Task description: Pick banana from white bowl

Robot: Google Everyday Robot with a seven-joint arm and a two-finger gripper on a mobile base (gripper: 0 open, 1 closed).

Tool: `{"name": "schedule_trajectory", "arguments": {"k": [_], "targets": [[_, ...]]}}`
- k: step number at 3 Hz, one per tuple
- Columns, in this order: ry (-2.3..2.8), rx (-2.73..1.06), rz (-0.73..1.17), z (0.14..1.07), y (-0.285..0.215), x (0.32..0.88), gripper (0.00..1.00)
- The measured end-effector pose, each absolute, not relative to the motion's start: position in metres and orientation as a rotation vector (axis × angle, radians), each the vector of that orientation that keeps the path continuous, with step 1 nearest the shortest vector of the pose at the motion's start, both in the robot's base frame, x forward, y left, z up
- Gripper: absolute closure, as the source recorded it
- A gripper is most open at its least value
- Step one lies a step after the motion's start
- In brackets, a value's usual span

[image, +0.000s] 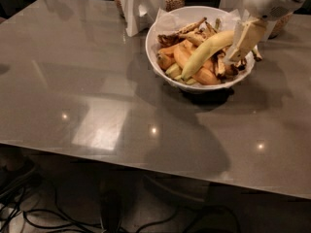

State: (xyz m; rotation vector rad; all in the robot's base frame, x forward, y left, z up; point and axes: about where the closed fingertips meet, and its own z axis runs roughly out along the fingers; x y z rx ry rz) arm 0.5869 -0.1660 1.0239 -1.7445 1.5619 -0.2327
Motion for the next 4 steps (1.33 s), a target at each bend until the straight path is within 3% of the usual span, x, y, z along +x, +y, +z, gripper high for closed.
{"name": "schedule_trajectory", "arguments": {"k": [1,2,3,4], "targets": [[1.546,-1.778,-0.281,1.017,-0.175,0.600,0.07],[1.543,-1.818,-0.339,1.010,-0.191,0.611,0.26],[1.555,-1.852,-0.372,1.002,-0.206,0.619,0.32],[1.571,-1.882,-0.377,0.991,-0.216,0.623,0.31]]}}
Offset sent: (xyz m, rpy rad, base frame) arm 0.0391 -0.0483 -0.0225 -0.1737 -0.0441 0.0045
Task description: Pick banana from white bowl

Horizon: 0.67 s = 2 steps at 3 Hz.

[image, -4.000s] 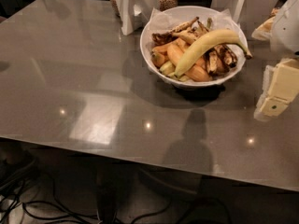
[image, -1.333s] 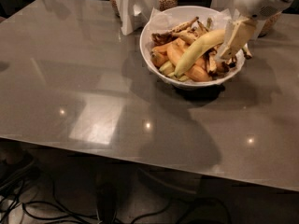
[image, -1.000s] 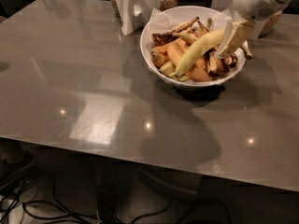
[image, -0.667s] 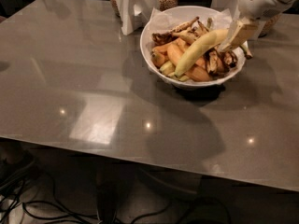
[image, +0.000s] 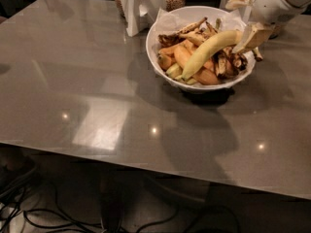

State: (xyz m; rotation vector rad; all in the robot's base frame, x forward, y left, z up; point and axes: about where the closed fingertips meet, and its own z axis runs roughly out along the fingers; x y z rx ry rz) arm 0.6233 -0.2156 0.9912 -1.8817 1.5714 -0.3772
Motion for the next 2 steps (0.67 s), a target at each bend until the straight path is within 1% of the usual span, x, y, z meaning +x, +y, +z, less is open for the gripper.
{"name": "schedule_trajectory", "arguments": {"k": [1,2], "targets": [[1.584,-1.901,-0.371,0.9821,-0.2197,0.6252,0.33],[1.584,-1.900,-0.370,0.9821,-0.2196,0.6253,0.39]]}}
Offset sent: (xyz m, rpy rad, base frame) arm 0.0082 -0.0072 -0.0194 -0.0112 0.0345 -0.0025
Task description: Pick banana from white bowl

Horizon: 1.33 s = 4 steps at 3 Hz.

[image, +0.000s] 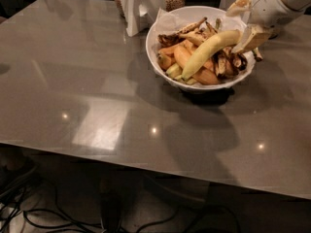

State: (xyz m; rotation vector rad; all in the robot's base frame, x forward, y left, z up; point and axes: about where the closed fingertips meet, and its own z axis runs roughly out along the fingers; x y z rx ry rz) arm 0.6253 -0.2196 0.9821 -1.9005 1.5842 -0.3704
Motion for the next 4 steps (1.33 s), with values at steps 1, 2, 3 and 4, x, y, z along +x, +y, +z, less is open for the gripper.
{"name": "schedule_trajectory", "arguments": {"k": [1,2,3,4], "targets": [[1.584,-1.900,-0.367,0.981,-0.219,0.627,0.47],[1.582,-1.896,-0.350,0.976,-0.214,0.630,0.47],[1.584,-1.894,-0.312,0.966,-0.206,0.632,0.47],[1.585,-1.897,-0.277,0.957,-0.199,0.632,0.48]]}}
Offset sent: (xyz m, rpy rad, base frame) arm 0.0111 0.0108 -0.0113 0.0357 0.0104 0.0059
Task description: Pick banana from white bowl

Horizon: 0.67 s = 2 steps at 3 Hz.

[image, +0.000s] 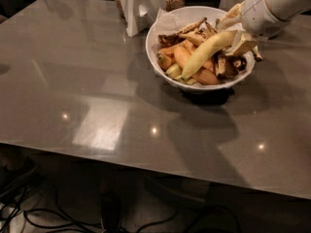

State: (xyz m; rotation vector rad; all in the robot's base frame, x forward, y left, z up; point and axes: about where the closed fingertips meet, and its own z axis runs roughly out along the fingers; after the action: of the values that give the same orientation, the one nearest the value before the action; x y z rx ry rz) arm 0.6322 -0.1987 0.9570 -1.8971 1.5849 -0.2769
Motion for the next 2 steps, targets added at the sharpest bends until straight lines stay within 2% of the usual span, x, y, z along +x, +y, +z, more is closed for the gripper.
{"name": "schedule_trajectory", "arguments": {"k": [1,2], "targets": [[1.586,-1.897,-0.268,0.9574,-0.1970,0.6319,0.67],[1.586,-1.897,-0.269,0.9599,-0.1971,0.6318,0.90]]}}
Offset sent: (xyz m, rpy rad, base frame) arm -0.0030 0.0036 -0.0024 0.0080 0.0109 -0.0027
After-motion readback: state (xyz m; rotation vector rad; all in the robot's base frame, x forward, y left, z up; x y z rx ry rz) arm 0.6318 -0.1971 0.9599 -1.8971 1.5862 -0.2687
